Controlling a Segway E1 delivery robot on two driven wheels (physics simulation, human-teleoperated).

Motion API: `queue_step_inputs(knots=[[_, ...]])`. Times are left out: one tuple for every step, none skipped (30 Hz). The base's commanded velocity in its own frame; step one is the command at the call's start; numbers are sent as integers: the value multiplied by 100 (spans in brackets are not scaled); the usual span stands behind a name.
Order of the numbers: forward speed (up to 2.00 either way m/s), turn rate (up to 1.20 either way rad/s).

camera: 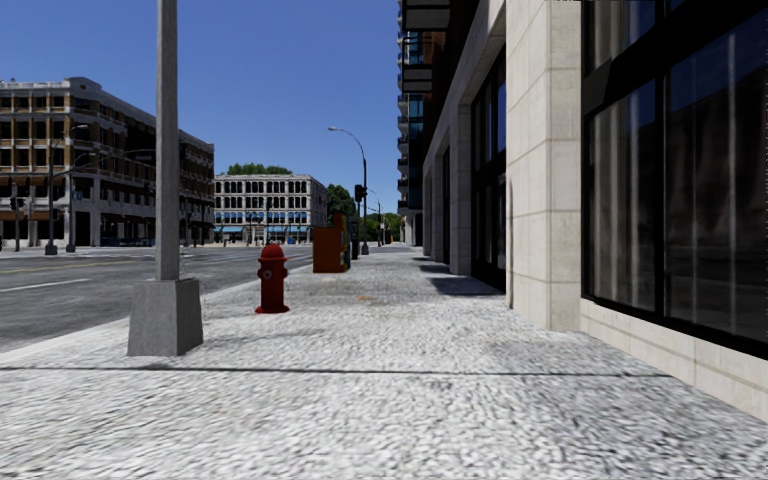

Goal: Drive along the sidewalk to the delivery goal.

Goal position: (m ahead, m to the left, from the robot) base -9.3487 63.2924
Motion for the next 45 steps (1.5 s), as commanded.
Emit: queue_step_inputs(knots=[[200, 0], [200, 0], [200, 0], [200, 0], [200, 0], [200, 0], [200, 0], [200, 0], [200, 0], [200, 0], [200, 0], [200, 0], [200, 0], [200, 0], [200, 0], [200, 0], [200, 0], [200, 0], [200, 0], [200, 0], [200, 0], [200, 0], [200, 0], [200, 0], [200, 0], [200, 0], [200, 0], [200, 0], [200, 0], [200, 0], [200, 0], [200, 0], [200, 0], [200, 0], [200, 0], [200, 0], [200, 0], [200, 0], [200, 0], [200, 0], [200, 0], [200, 0], [200, 0], [200, 0], [200, 0]])
